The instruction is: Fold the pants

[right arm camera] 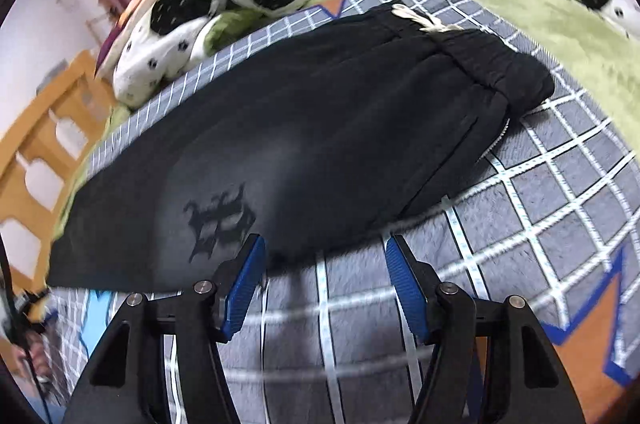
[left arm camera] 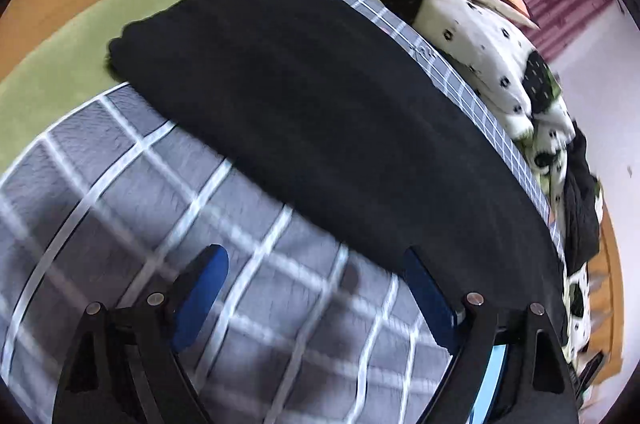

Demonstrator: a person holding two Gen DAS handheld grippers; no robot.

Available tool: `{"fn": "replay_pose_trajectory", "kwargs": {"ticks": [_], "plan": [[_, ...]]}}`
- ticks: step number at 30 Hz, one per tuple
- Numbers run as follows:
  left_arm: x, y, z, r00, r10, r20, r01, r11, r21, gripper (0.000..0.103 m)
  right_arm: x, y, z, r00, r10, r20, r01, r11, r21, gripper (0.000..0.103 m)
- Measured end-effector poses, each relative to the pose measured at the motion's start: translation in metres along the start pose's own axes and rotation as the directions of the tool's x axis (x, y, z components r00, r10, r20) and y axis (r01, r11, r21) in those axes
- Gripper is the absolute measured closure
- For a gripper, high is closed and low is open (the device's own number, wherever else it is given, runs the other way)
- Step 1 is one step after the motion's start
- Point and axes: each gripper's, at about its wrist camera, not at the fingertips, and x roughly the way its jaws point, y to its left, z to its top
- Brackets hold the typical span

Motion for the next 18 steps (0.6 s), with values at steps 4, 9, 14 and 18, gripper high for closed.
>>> {"fn": "replay_pose_trajectory", "kwargs": {"ticks": [4,9,14,18], "plan": [[0.018,-0.013,0.015,0.998,0.044,0.039,-0.044,0.999,0.008,0.018,0.029,-0.006,0.007,1.0,0.007,-0.016,-0.006,0.997,0.077,0.04],[0.019,-0.026,0.031,0.986,0.167,0.022,-0.168,0.983,0.077,0.095,0.034,-0.002,0.018,0.998,-0.034,0.046,0.028,0.992,0.122,0.081],[-0.035,-0.039,0.044,0.988,0.091,0.124,-0.108,0.984,0.139,0.095,-0.015,0.018,0.034,0.976,0.034,0.217,-0.052,0.995,0.08,0.083],[-0.053,-0.06,0.077,0.985,0.04,0.167,-0.066,0.985,0.157,0.095,-0.026,0.039,0.065,0.967,0.055,0.247,-0.062,0.998,0.017,0.084]]}}
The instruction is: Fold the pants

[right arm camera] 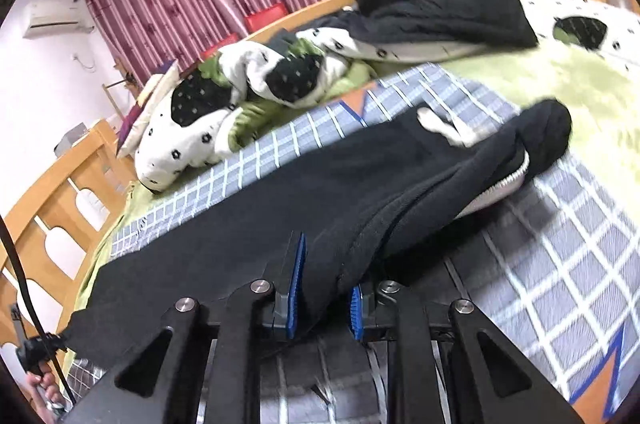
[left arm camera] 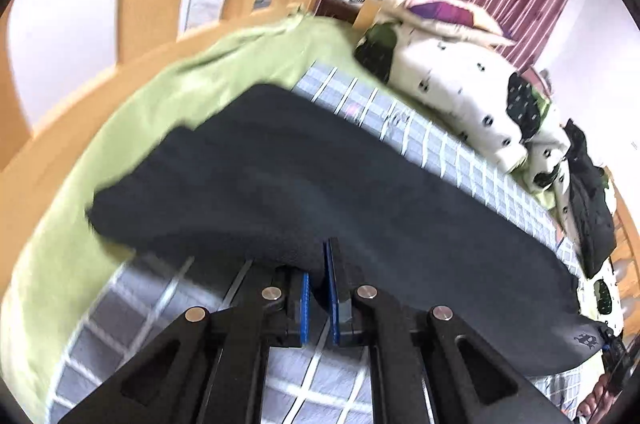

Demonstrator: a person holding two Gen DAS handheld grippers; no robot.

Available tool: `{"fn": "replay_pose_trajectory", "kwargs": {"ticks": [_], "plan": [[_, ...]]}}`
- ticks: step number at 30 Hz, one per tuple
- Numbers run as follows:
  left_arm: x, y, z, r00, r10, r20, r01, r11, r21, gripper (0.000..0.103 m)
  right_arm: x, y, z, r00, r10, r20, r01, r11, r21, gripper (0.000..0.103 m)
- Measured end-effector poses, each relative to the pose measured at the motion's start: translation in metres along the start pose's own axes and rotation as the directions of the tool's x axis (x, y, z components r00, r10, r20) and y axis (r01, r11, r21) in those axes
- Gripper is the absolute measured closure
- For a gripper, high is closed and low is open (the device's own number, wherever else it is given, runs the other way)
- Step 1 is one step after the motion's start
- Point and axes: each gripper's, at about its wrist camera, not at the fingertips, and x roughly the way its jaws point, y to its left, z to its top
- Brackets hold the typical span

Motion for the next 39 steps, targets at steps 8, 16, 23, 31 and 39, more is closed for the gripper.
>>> {"fn": "replay_pose_trajectory", "kwargs": {"ticks": [8,16,23,31,39], "plan": [[0.044,-0.047,0.073,0.992,0.051,0.114,-0.058,0.996,0.061,0.095,0.053,0.026,0.061,0.999,-0.022,0.03,0.024,0.998,-0.052,0.084],[0.175,-0.08,0.094,0.976,0.207,0.061,-0.214,0.966,0.144,0.095,0.176,0.023,0.091,0.994,-0.1,-0.036,0.098,0.994,-0.051,0.083],[0.18,-0.08,0.089,0.977,0.202,0.072,-0.209,0.972,0.11,0.024,0.227,0.025,0.084,0.988,-0.115,-0.104,0.108,0.992,-0.07,0.045],[0.108,-0.045,0.044,0.993,0.117,-0.024,-0.116,0.992,0.045,0.024,0.151,0.03,0.068,0.993,-0.093,-0.071,0.081,0.984,-0.156,0.035],[0.084,0.034,-0.046,0.988,-0.068,-0.142,0.041,0.982,-0.182,0.024,0.077,-0.033,0.003,0.98,-0.135,-0.148,0.115,0.985,-0.132,0.035]]}}
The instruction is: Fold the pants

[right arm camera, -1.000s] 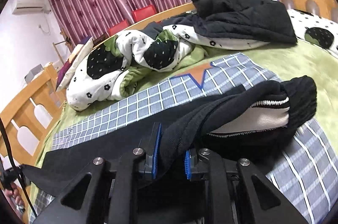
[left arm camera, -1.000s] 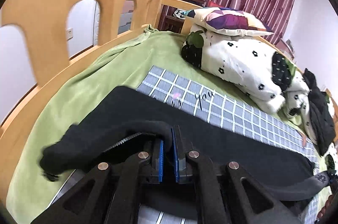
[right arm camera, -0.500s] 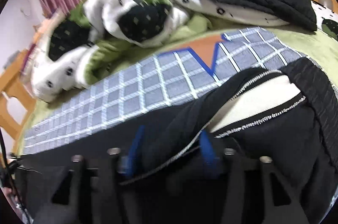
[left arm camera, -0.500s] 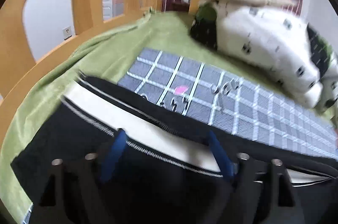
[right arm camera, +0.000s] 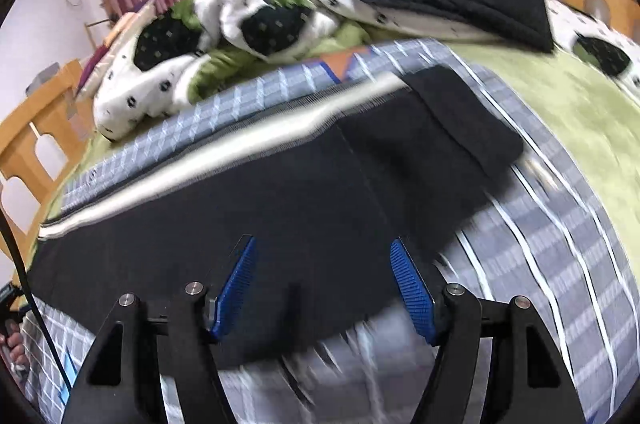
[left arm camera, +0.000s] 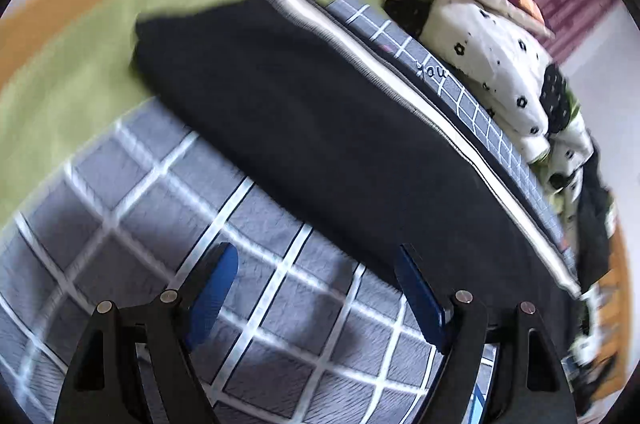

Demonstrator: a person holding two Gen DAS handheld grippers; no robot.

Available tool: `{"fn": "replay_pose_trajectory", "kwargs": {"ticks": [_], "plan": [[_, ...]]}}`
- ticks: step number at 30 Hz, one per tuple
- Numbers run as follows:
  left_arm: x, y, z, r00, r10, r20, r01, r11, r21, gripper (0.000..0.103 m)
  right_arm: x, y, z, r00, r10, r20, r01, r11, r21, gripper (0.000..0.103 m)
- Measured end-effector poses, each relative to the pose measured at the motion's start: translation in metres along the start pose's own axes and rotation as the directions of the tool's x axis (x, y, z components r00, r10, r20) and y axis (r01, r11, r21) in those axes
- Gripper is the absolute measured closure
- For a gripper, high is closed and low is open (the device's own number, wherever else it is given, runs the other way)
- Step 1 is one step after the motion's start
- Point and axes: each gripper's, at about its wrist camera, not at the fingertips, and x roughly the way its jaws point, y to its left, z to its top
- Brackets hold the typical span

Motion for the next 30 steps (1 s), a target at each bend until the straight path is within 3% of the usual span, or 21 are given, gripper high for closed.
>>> {"fn": "replay_pose_trajectory", "kwargs": {"ticks": [2,4,9,10,11,12,13,14,15,18,23,26,30], "plan": [[0.003,0.002,0.002,1.0,-0.015,0.027,0.016,1.0,-0.02,0.024,0.004,-0.017,-0.013,0.999,0.014,-0.029,-0.012,0.998,0.055,0.035],[0.015,-0.007,0.014,1.0,0.011,0.013,-0.011,1.0,-0.001,0.024,0.017,-0.036,-0.024,0.996,0.054,-0.071,-0.042,0.986,0.16,0.035],[0.043,-0.02,0.043,0.996,0.065,0.054,-0.066,0.998,0.003,0.027,0.036,-0.045,-0.011,0.993,0.118,-0.003,-0.114,0.964,0.241,0.035],[0.046,-0.02,0.047,0.995,0.075,0.064,-0.074,0.997,-0.007,0.033,0.044,-0.045,-0.005,0.991,0.134,-0.007,-0.128,0.958,0.256,0.035],[0.049,-0.021,0.052,0.992,0.098,0.074,-0.096,0.995,-0.026,0.047,0.05,-0.045,-0.001,0.99,0.14,-0.008,-0.133,0.955,0.266,0.035],[0.052,-0.023,0.056,0.989,0.123,0.079,-0.12,0.992,-0.043,0.054,0.057,-0.045,0.006,0.99,0.142,-0.005,-0.135,0.952,0.276,0.038],[0.053,-0.024,0.06,0.986,0.145,0.086,-0.142,0.989,-0.048,0.071,0.066,-0.043,0.015,0.992,0.129,-0.005,-0.122,0.953,0.276,0.044],[0.054,-0.027,0.065,0.983,0.161,0.092,-0.159,0.987,-0.035,0.089,0.073,-0.04,0.02,0.994,0.106,-0.013,-0.099,0.957,0.274,0.067],[0.054,-0.029,0.07,0.984,0.154,0.09,-0.154,0.988,-0.014,0.091,0.08,-0.037,0.028,0.998,0.06,-0.023,-0.052,0.963,0.264,0.076],[0.04,-0.046,0.081,0.979,0.174,0.104,-0.176,0.984,0.007,0.093,0.073,-0.027,0.044,1.0,0.016,0.011,-0.018,0.972,0.233,0.087],[-0.03,-0.08,0.086,0.979,0.086,0.185,-0.096,0.994,0.05,0.093,0.022,-0.008,0.078,0.994,0.039,0.104,-0.06,0.978,0.2,0.089],[-0.073,-0.094,0.068,0.976,0.07,0.206,-0.101,0.985,0.141,0.093,-0.021,-0.006,0.09,0.989,0.059,0.135,-0.08,0.985,0.152,0.089],[-0.103,-0.074,0.014,0.988,0.053,0.146,-0.083,0.975,0.206,0.093,-0.078,-0.031,0.071,0.99,0.056,0.127,-0.069,0.993,0.099,0.089]]}}
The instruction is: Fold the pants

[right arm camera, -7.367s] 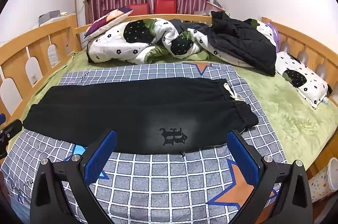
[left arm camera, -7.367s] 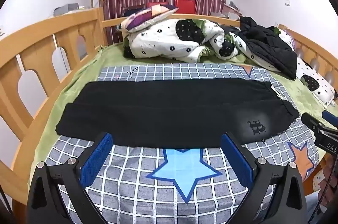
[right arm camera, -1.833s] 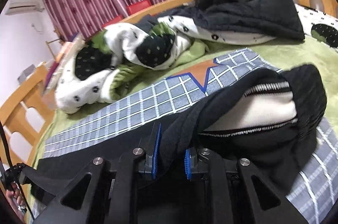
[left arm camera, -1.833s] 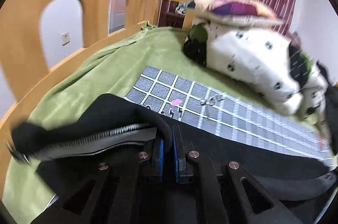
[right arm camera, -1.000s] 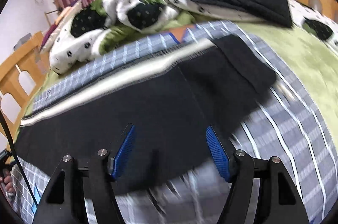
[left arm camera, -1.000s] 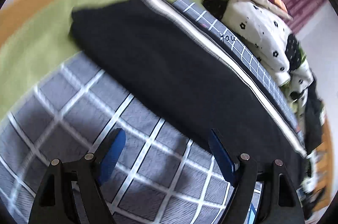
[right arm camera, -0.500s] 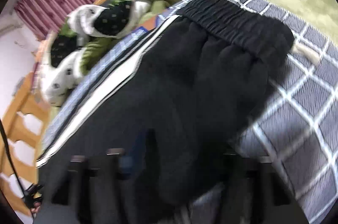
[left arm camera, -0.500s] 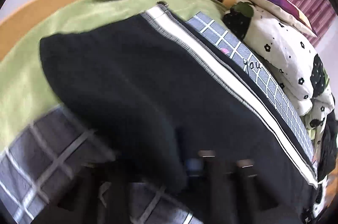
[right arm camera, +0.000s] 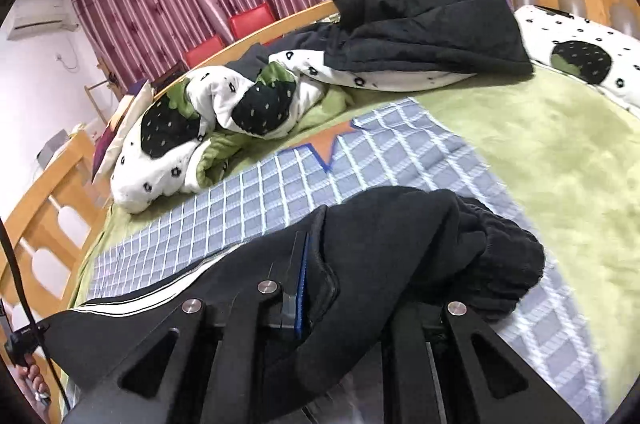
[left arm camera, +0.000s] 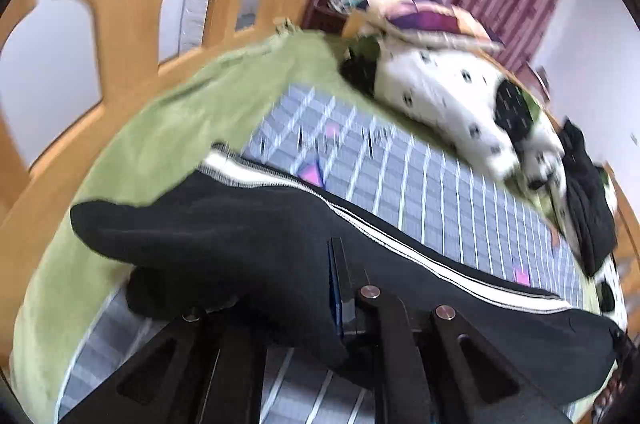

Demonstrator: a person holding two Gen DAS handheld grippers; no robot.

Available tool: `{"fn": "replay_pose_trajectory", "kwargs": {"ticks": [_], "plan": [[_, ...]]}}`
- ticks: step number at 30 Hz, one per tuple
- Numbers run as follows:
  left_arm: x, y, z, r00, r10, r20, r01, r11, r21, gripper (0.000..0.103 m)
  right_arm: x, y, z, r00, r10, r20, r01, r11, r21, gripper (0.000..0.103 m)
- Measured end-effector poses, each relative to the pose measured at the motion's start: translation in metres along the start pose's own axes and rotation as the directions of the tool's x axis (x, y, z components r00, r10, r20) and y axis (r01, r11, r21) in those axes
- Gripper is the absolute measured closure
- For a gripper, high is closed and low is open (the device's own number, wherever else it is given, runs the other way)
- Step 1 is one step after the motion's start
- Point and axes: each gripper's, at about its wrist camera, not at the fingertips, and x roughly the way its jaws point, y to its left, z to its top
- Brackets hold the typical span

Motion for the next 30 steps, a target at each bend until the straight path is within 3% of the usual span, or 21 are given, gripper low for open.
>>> {"fn": "replay_pose_trajectory", "kwargs": {"ticks": [5,7,9,10,11,12,14,15,18,22,24,26,27,29,30], "plan": [[-0.003,0.022,-0.077,0.997,0.027,-0.077,-0.024,0.999,0.04,0.093,-0.046,-0.049,-0.071,0.989,-0.006,-0.149,-0.001,0.999,-0.041,0.088],[0.005,0.027,-0.104,0.99,0.11,-0.086,-0.103,0.991,0.084,0.093,-0.046,-0.062,-0.106,0.977,-0.008,-0.214,-0.003,0.999,-0.049,0.087],[0.015,0.028,-0.116,0.983,0.158,-0.091,-0.147,0.982,0.115,0.087,-0.04,-0.072,-0.131,0.967,-0.028,-0.252,0.019,0.999,-0.037,0.084],[0.017,0.029,-0.12,0.977,0.185,-0.102,-0.172,0.977,0.125,0.078,-0.038,-0.08,-0.144,0.965,-0.031,-0.261,0.03,1.0,-0.01,0.082],[0.016,0.03,-0.121,0.972,0.207,-0.113,-0.192,0.973,0.127,0.066,-0.037,-0.085,-0.151,0.963,-0.023,-0.27,0.029,0.999,0.018,0.073],[0.012,0.032,-0.122,0.969,0.214,-0.12,-0.2,0.972,0.12,0.06,-0.039,-0.092,-0.158,0.961,-0.009,-0.277,0.025,0.998,0.054,0.066],[0.001,0.039,-0.123,0.976,0.182,-0.118,-0.171,0.981,0.093,0.042,-0.057,-0.11,-0.169,0.969,0.052,-0.241,-0.017,0.989,0.145,0.061],[-0.006,0.043,-0.124,0.981,0.157,-0.112,-0.149,0.986,0.078,0.04,-0.067,-0.116,-0.171,0.975,0.066,-0.213,-0.029,0.984,0.174,0.051],[-0.018,0.053,-0.133,0.985,0.138,-0.101,-0.134,0.99,0.043,0.037,-0.085,-0.133,-0.167,0.991,0.071,-0.114,-0.043,0.971,0.233,0.034],[-0.02,0.066,-0.147,0.988,0.115,-0.107,-0.12,0.992,-0.043,0.037,-0.069,-0.155,-0.157,0.984,0.159,-0.081,-0.116,0.915,0.387,0.033],[-0.019,0.068,-0.149,0.99,0.103,-0.096,-0.11,0.991,-0.076,0.037,-0.054,-0.155,-0.154,0.983,0.158,-0.09,-0.106,0.901,0.421,0.029],[-0.019,0.069,-0.151,0.991,0.101,-0.087,-0.108,0.99,-0.088,0.037,-0.032,-0.155,-0.148,0.988,0.111,-0.107,-0.053,0.897,0.44,0.03],[-0.02,0.069,-0.151,0.991,0.102,-0.086,-0.109,0.99,-0.087,0.037,-0.029,-0.155,-0.144,0.99,0.096,-0.099,-0.043,0.895,0.443,0.044],[-0.025,0.069,-0.148,0.993,0.096,-0.074,-0.103,0.991,-0.087,0.037,-0.034,-0.148,-0.122,0.997,-0.02,-0.07,0.045,0.923,0.381,0.068],[-0.028,0.069,-0.147,0.993,0.095,-0.065,-0.1,0.992,-0.083,0.037,-0.045,-0.146,-0.108,1.0,-0.01,-0.024,0.017,0.949,0.314,0.07]]}}
